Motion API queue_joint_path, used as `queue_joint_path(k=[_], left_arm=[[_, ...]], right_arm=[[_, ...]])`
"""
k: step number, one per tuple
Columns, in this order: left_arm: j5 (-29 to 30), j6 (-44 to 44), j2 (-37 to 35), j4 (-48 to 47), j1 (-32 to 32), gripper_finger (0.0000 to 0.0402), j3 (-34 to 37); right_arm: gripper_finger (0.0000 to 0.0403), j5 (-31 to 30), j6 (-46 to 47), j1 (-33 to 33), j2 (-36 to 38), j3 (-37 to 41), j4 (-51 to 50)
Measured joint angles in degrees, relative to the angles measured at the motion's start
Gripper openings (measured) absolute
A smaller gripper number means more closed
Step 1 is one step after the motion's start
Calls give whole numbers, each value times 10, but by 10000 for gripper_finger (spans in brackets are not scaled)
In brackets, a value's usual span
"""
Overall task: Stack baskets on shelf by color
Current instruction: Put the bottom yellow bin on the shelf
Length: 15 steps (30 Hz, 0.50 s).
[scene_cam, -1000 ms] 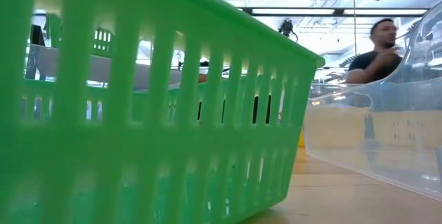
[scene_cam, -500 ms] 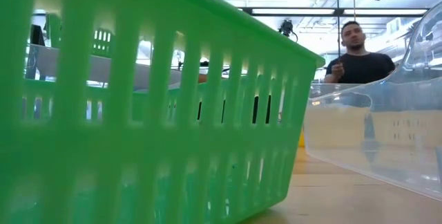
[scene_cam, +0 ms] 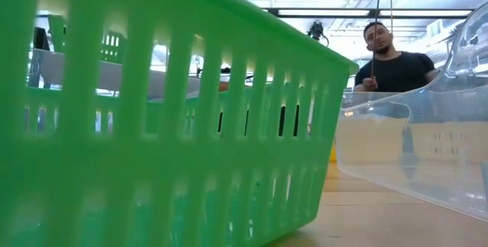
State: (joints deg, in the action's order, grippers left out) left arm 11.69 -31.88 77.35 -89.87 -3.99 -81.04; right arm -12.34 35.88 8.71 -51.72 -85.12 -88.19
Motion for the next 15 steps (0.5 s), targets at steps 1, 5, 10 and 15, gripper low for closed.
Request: queue_joint_path(k=[1,5,10,15], left_arm=[[-13,-1,-2,0,1,53,0],[-35,-11,-3,1,0,52,-20],[-24,-1,-3,0,-14,52,-85],[-11,10,-2,1,-37,52,-175]], right_arm=[[264,0,3,0,0,0,0],[264,0,6,0,0,0,1],[264,11,6,0,0,0,1],[264,15,4,0,0,0,0]])
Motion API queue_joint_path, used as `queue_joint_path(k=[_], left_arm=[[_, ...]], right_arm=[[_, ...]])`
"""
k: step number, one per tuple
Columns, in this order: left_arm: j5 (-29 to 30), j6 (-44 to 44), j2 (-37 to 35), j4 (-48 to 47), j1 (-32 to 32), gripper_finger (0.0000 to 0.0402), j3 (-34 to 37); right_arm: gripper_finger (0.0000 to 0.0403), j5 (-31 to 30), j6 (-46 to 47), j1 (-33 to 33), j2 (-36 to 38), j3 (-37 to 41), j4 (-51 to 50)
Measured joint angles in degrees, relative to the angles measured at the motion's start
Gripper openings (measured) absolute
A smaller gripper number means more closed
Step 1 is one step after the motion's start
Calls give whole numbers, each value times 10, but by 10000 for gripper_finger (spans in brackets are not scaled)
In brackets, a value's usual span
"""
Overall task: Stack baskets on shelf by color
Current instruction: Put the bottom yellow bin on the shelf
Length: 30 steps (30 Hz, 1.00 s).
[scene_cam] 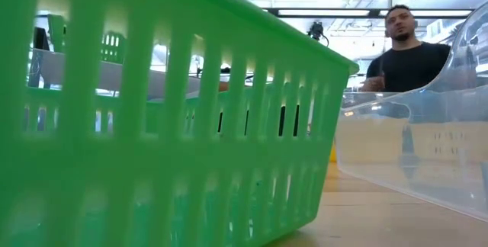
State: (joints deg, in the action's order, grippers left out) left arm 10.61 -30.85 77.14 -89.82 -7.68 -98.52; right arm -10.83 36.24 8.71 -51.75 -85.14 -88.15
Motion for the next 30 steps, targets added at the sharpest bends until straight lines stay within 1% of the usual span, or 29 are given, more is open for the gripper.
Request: queue_joint_path(k=[2,4,8,12,14,17,20,24,26,30], left_arm=[[1,-18,0,2,-14,53,-31],[1,-47,0,2,-34,54,-47],[1,-110,2,3,-83,55,-41],[-5,-148,31,32,-140,57,-38],[-22,-156,52,33,-171,58,-37],[-67,-169,85,27,-213,57,-37],[-92,-218,115,31,-253,63,-37],[-125,-290,147,59,-299,90,-37],[-127,-325,161,77,-318,114,-37],[-127,-372,192,82,-353,173,-37]], right_arm=[[264,0,-2,0,0,0,0],[264,0,-2,0,1,0,0],[264,2,-3,0,2,0,-1],[264,22,-14,0,2,0,-1],[264,35,-26,0,2,0,-2],[264,52,-42,0,2,0,-5],[264,68,-54,0,2,0,-6],[264,80,-67,0,2,0,-6],[264,81,-68,0,2,0,-6],[264,90,-59,0,2,0,-6]])
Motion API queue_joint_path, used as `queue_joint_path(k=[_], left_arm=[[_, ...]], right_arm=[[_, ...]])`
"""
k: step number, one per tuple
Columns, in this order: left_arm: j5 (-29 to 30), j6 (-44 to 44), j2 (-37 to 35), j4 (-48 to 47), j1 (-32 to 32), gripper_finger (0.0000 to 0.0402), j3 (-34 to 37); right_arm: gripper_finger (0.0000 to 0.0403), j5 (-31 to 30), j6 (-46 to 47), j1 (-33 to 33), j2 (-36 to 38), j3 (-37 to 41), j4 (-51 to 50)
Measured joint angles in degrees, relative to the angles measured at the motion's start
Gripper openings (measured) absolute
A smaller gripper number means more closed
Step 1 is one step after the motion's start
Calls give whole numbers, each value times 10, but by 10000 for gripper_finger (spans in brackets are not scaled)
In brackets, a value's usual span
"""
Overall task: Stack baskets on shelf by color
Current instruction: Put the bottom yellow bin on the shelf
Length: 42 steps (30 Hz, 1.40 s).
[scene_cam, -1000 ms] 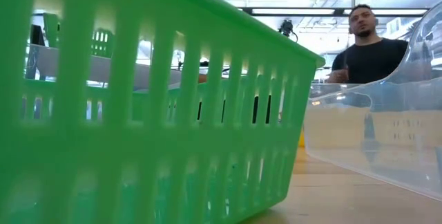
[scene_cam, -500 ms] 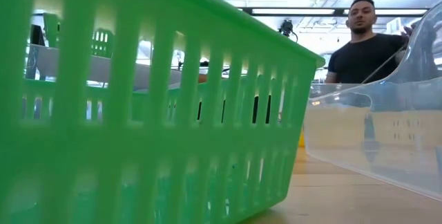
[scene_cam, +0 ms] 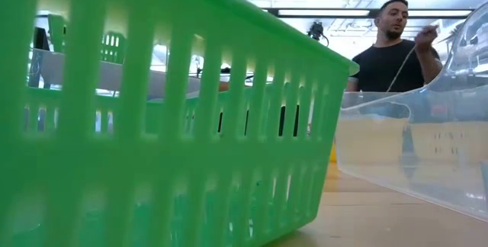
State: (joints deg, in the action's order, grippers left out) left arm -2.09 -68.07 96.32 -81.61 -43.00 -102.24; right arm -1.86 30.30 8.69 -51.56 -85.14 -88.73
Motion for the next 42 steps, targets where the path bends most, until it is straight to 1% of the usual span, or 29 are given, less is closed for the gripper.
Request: queue_joint_path(k=[3,5,8,10,16,21,25,29,33,35,39,42], left_arm=[[0,-16,27,-4,-26,212,0],[1,-18,46,-7,-39,230,0],[15,-18,71,5,-64,247,6],[14,-18,78,33,-77,251,28],[-9,-60,80,174,-110,236,137],[-3,-81,80,285,-123,223,209],[-22,-103,80,279,-132,218,254],[-26,-122,75,253,-132,223,258],[9,-147,71,269,-132,226,257],[17,-145,78,285,-131,225,257],[3,-142,107,296,-127,217,257],[-28,-137,130,295,-117,196,257]], right_arm=[[264,32,32,-2,1,0,0],[264,55,57,-10,5,1,4],[264,75,75,-25,15,3,9],[264,76,87,-36,22,3,10],[264,60,142,-50,47,3,10],[264,51,177,-50,55,3,11],[264,60,211,-50,57,3,11],[264,78,213,-50,57,3,12],[264,73,198,-50,57,3,12],[264,70,185,-50,57,3,12],[264,76,166,-50,59,3,12],[264,79,143,-50,63,3,11]])
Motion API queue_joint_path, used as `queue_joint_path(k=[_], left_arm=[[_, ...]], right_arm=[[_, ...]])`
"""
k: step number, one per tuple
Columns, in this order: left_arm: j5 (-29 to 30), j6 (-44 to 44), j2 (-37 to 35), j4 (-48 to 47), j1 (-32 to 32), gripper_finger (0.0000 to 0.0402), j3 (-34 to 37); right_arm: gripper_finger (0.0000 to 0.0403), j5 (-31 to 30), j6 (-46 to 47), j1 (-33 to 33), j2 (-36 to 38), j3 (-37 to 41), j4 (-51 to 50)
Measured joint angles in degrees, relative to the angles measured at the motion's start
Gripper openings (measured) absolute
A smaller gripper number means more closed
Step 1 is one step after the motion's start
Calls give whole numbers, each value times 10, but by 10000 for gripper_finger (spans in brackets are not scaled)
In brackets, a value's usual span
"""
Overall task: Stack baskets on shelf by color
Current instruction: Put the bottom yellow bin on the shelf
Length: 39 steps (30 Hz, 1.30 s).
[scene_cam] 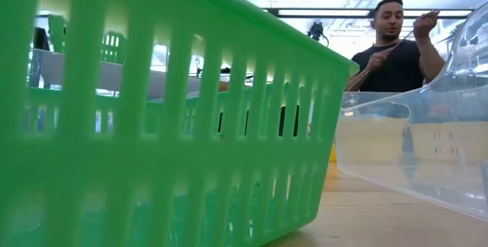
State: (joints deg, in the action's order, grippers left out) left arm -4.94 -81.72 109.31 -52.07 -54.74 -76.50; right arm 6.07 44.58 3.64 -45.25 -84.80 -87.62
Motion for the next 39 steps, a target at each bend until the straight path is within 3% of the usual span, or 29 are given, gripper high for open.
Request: queue_joint_path(k=[3,6,8,15,25,34,39], left_arm=[[-27,1,7,4,13,139,0],[-32,-1,6,-2,30,41,-14],[-32,-2,2,-16,42,16,-30],[-17,-1,2,-140,83,8,-129],[105,2,2,-274,143,7,-332],[184,112,2,-283,217,7,-455],[222,246,2,-238,257,7,-498]], right_arm=[[264,0,-23,0,3,0,0],[264,0,-51,0,3,0,-1],[264,0,-69,0,3,0,-2],[264,-23,-129,0,3,0,-2],[264,-68,-191,0,3,0,22],[264,-111,-194,0,3,0,34],[264,-112,-193,0,3,0,34]])
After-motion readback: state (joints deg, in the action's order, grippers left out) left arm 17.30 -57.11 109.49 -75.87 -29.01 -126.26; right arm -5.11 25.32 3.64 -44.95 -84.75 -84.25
